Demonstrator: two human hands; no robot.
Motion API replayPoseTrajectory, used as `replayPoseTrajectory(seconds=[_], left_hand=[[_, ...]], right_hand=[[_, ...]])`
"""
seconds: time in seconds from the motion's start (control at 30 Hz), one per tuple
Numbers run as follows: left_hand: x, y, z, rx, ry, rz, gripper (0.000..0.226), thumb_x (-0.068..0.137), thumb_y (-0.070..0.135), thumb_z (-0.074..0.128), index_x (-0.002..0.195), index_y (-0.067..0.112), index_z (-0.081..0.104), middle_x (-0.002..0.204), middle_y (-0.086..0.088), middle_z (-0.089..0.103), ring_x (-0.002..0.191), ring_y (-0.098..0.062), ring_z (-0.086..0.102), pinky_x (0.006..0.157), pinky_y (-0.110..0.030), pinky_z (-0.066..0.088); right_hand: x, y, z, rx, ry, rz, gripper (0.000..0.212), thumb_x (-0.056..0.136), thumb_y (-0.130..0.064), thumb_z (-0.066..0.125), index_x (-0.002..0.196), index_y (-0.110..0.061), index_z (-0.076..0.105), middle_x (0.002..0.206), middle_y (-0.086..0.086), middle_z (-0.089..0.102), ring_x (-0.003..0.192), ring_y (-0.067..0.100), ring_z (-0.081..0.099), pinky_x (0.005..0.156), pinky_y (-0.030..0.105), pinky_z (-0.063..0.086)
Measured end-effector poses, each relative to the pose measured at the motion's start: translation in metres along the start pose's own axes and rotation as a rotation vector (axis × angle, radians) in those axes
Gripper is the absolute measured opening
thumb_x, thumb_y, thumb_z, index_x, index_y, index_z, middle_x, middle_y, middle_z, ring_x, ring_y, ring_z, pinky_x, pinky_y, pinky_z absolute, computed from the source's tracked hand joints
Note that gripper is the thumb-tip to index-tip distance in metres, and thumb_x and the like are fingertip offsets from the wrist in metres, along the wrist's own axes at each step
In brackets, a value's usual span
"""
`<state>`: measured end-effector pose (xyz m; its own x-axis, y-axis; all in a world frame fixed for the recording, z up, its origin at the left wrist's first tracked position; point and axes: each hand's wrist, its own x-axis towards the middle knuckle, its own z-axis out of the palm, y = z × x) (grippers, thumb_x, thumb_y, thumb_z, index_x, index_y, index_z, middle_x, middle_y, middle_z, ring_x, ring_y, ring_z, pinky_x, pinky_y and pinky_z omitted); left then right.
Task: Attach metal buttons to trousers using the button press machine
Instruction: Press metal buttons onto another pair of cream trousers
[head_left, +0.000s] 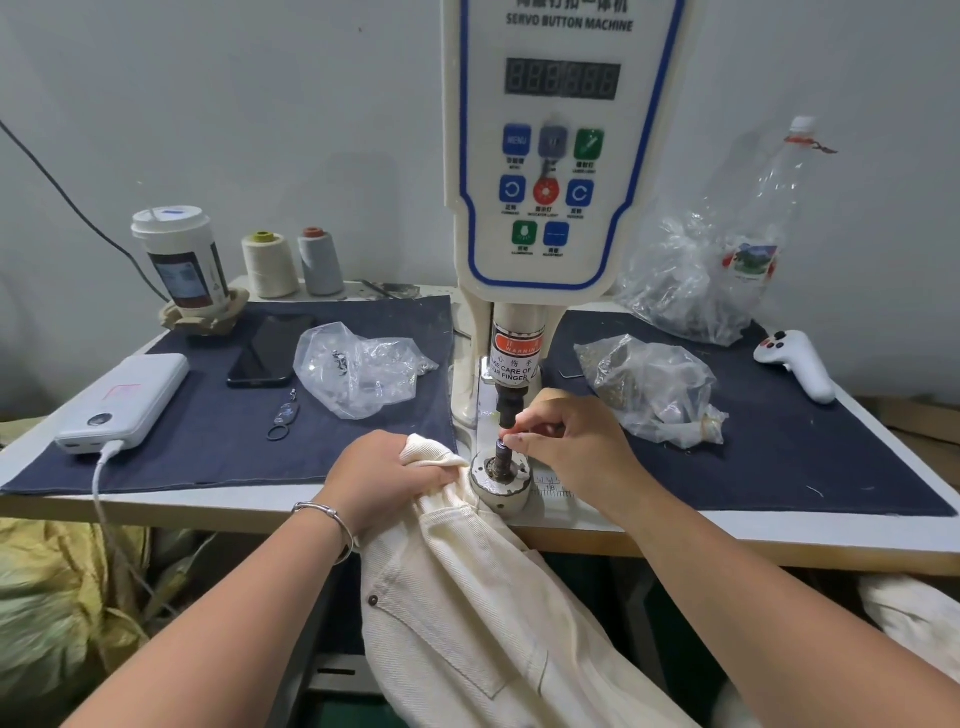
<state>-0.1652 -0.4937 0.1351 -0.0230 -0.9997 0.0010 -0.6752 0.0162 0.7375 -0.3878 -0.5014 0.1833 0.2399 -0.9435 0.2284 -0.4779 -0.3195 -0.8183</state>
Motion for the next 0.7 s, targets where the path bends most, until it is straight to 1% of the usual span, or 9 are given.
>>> replayPoseTrajectory(seconds=[0.17, 0.27, 0.33, 0.43, 0.53, 0.57, 0.6, 0.67, 0.7], left_hand=[[-0.001, 0.002, -0.001, 0.014, 0.001, 0.015, 0.014, 0.076, 0.050, 0.079, 0.068, 0.041, 0.072, 0.069, 0.012, 0.071, 0.073, -0.009, 0.066, 0.073, -0.037, 0.051], [-0.001, 0.003, 0.000, 0.020, -0.001, 0.001, 0.018, 0.073, 0.054, 0.077, 0.068, 0.037, 0.072, 0.069, 0.011, 0.071, 0.074, -0.011, 0.066, 0.072, -0.037, 0.051], [-0.001, 0.003, 0.000, 0.012, 0.001, -0.011, 0.021, 0.071, 0.055, 0.077, 0.068, 0.035, 0.073, 0.070, 0.010, 0.072, 0.074, -0.009, 0.066, 0.073, -0.036, 0.051], [-0.004, 0.004, -0.001, -0.011, -0.010, -0.017, 0.016, 0.074, 0.051, 0.079, 0.069, 0.037, 0.075, 0.070, 0.011, 0.072, 0.072, -0.006, 0.065, 0.071, -0.032, 0.050], [-0.009, 0.010, -0.005, -0.081, -0.041, -0.050, 0.016, 0.074, 0.046, 0.081, 0.074, 0.031, 0.078, 0.069, 0.008, 0.072, 0.067, -0.004, 0.062, 0.066, -0.027, 0.046], [-0.010, 0.013, -0.009, -0.125, -0.062, -0.081, 0.019, 0.072, 0.046, 0.082, 0.079, 0.028, 0.079, 0.068, 0.009, 0.071, 0.065, -0.005, 0.060, 0.064, -0.024, 0.044], [-0.012, 0.017, -0.014, -0.159, -0.087, -0.124, 0.032, 0.069, 0.049, 0.083, 0.087, 0.023, 0.079, 0.072, 0.007, 0.069, 0.067, -0.007, 0.058, 0.065, -0.023, 0.043], [-0.021, 0.027, -0.028, -0.243, -0.204, -0.239, 0.064, 0.059, 0.058, 0.082, 0.099, 0.009, 0.075, 0.085, -0.005, 0.068, 0.076, -0.018, 0.060, 0.071, -0.032, 0.044], [-0.026, 0.032, -0.033, -0.295, -0.313, -0.289, 0.069, 0.057, 0.059, 0.082, 0.100, 0.006, 0.073, 0.089, -0.011, 0.069, 0.078, -0.023, 0.061, 0.072, -0.038, 0.044]], right_hand=[[0.000, 0.001, 0.000, -0.068, 0.031, -0.030, 0.028, 0.077, -0.016, 0.080, 0.065, -0.035, 0.064, 0.064, -0.011, 0.055, 0.057, 0.003, 0.048, 0.057, 0.014, 0.039], [-0.001, 0.002, 0.001, -0.079, 0.043, -0.057, 0.023, 0.077, -0.015, 0.080, 0.067, -0.031, 0.067, 0.062, -0.011, 0.053, 0.057, 0.001, 0.049, 0.056, 0.012, 0.038], [-0.003, 0.002, 0.000, -0.092, 0.036, -0.063, 0.014, 0.078, -0.016, 0.079, 0.072, -0.027, 0.072, 0.064, -0.011, 0.056, 0.059, 0.001, 0.051, 0.058, 0.012, 0.039], [-0.007, 0.002, -0.003, -0.066, 0.050, -0.036, 0.005, 0.080, -0.014, 0.077, 0.079, -0.019, 0.077, 0.069, -0.011, 0.062, 0.064, 0.000, 0.055, 0.062, 0.011, 0.041], [-0.016, -0.001, -0.010, -0.065, 0.114, -0.017, 0.005, 0.082, -0.014, 0.074, 0.080, -0.016, 0.078, 0.071, -0.011, 0.066, 0.066, 0.001, 0.058, 0.064, 0.010, 0.042], [-0.019, -0.003, -0.014, -0.066, 0.137, -0.014, 0.006, 0.083, -0.014, 0.073, 0.080, -0.015, 0.078, 0.071, -0.010, 0.068, 0.066, 0.002, 0.059, 0.063, 0.010, 0.042], [-0.022, -0.005, -0.020, -0.057, 0.148, 0.001, 0.006, 0.083, -0.014, 0.072, 0.080, -0.015, 0.077, 0.071, -0.009, 0.069, 0.065, 0.003, 0.060, 0.062, 0.011, 0.044], [-0.027, -0.010, -0.030, -0.011, 0.078, 0.075, 0.006, 0.084, -0.015, 0.072, 0.079, -0.013, 0.075, 0.066, -0.004, 0.069, 0.053, 0.003, 0.057, 0.053, 0.014, 0.043], [-0.030, -0.015, -0.033, 0.023, -0.020, 0.130, 0.006, 0.084, -0.016, 0.072, 0.079, -0.012, 0.074, 0.064, -0.002, 0.068, 0.046, 0.001, 0.052, 0.048, 0.013, 0.039]])
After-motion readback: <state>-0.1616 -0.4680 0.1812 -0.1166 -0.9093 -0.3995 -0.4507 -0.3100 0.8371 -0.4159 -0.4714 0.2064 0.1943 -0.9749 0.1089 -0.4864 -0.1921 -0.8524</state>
